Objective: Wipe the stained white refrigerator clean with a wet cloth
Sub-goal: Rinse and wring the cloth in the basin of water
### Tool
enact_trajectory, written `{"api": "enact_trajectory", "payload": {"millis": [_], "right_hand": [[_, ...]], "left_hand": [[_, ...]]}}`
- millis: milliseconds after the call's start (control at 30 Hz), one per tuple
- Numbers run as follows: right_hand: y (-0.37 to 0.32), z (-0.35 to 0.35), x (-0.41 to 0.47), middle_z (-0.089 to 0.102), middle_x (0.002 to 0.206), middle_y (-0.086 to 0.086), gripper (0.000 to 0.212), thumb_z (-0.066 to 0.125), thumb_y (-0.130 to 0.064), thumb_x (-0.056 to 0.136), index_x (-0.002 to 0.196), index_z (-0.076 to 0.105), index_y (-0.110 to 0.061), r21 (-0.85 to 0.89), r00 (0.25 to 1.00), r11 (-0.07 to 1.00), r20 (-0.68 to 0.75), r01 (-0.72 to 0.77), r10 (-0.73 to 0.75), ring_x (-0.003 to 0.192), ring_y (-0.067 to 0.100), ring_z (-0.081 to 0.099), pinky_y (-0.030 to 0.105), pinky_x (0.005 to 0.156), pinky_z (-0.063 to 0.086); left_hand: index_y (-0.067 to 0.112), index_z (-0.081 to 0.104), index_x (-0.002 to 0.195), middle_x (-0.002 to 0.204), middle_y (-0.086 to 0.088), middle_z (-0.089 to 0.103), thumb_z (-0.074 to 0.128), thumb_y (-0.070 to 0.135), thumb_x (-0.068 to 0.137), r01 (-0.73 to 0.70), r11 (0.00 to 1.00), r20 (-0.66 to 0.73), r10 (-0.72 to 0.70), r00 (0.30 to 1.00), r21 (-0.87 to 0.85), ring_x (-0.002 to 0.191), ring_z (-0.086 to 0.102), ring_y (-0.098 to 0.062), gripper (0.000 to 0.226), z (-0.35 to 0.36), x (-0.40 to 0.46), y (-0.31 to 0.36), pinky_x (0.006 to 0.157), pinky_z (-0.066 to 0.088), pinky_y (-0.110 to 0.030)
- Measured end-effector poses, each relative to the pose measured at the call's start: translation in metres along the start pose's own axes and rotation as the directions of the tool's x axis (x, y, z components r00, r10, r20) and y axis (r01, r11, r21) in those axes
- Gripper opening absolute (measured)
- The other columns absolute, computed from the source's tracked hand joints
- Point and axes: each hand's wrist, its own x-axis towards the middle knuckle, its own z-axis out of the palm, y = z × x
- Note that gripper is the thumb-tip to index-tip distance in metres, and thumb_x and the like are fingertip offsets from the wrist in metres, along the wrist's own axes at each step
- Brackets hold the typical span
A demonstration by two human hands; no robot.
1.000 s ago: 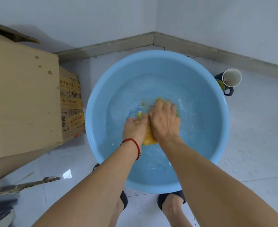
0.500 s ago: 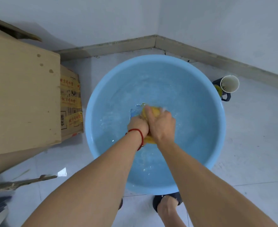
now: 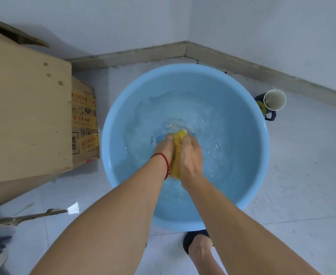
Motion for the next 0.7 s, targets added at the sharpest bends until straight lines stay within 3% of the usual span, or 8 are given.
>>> {"api": "enact_trajectory", "payload": {"millis": [67,167,300,367,467,567,633,700], "right_hand": [[-0.002,-0.002,-0.004,0.068,0.088,0.001,0.03,0.055,-0.05,0.096,0.092,0.064,-0.022,-0.137,0.995,0.987,-0.046,0.08,-0.088,0.094,0.029,0.063,0.041,0.089,0.054],[-0.002,-0.009,0.01,0.071,0.099,0.01,0.044,0.055,-0.061,0.094,0.105,0.068,-0.021,-0.442,0.971,0.871,-0.006,0.213,-0.241,0.101,0.037,0.063,0.042,0.086,0.053],[-0.005,-0.018,0.035,0.058,0.126,0.014,0.042,0.036,-0.052,0.107,0.123,0.056,-0.018,-0.85,0.876,0.383,0.169,0.362,-0.452,0.113,0.041,0.06,0.044,0.076,0.045],[-0.006,-0.019,0.04,0.041,0.144,0.013,0.034,0.035,-0.043,0.107,0.129,0.048,-0.019,-0.916,0.855,0.276,0.122,0.293,-0.504,0.133,0.04,0.045,0.051,0.085,0.048],[0.002,-0.009,0.036,0.028,0.155,0.015,0.042,0.035,-0.034,0.101,0.141,0.043,-0.025,-0.819,0.899,0.528,-0.036,0.224,-0.437,0.14,0.04,0.031,0.052,0.105,0.036],[-0.003,0.001,0.012,0.043,0.143,0.01,0.041,0.04,-0.025,0.101,0.139,0.057,-0.027,-0.299,0.976,0.933,-0.013,0.202,-0.215,0.123,0.03,0.05,0.036,0.104,0.037],[-0.01,0.002,-0.002,0.062,0.12,0.002,0.034,0.047,-0.026,0.1,0.126,0.068,-0.029,-0.11,0.993,0.987,0.019,0.12,-0.119,0.107,0.024,0.058,0.032,0.097,0.046],[-0.011,-0.001,-0.007,0.068,0.097,-0.001,0.023,0.055,-0.034,0.098,0.11,0.072,-0.025,-0.17,0.986,0.972,0.006,0.164,-0.165,0.099,0.026,0.061,0.033,0.085,0.048]], "left_hand": [[0.015,0.071,0.112,0.12,-0.007,0.071,0.053,0.056,0.085,-0.012,0.999,-0.03,0.014,0.999,0.048,0.112,0.068,-0.031,0.052,0.0,-0.007,0.002,0.096,0.056,-0.041],[0.013,0.069,0.11,0.118,-0.012,0.072,0.053,0.049,0.088,-0.002,0.996,-0.084,0.01,0.996,0.093,0.109,0.069,-0.031,0.045,-0.002,-0.012,-0.003,0.099,0.054,-0.047],[0.019,0.065,0.096,0.109,-0.008,0.073,0.055,0.06,0.078,-0.114,0.993,-0.141,0.115,0.983,0.009,0.101,0.07,-0.031,0.045,-0.01,-0.031,-0.019,0.09,0.058,-0.052],[0.025,0.059,0.095,0.111,-0.009,0.069,0.05,0.058,0.07,-0.08,0.995,-0.223,0.064,0.973,-0.064,0.097,0.068,-0.031,0.042,-0.017,-0.036,-0.024,0.08,0.061,-0.054],[0.035,0.059,0.107,0.122,-0.008,0.056,0.038,0.068,0.071,0.106,0.969,-0.181,-0.148,0.972,-0.222,0.107,0.059,-0.036,0.053,-0.02,-0.015,-0.034,0.064,0.058,-0.066],[0.037,0.06,0.117,0.131,-0.011,0.063,0.041,0.074,0.06,0.075,0.971,-0.081,-0.096,0.992,-0.229,0.115,0.063,-0.039,0.07,-0.002,0.011,-0.031,0.087,0.056,-0.063],[0.02,0.056,0.136,0.137,-0.012,0.06,0.035,0.06,0.07,-0.043,0.99,-0.067,0.034,0.997,-0.136,0.123,0.061,-0.033,0.08,0.005,0.027,-0.027,0.101,0.054,-0.048],[0.013,0.063,0.131,0.134,-0.013,0.064,0.044,0.059,0.077,-0.011,0.996,-0.065,0.005,0.998,-0.088,0.119,0.065,-0.031,0.074,0.0,0.007,-0.01,0.101,0.054,-0.047]]}}
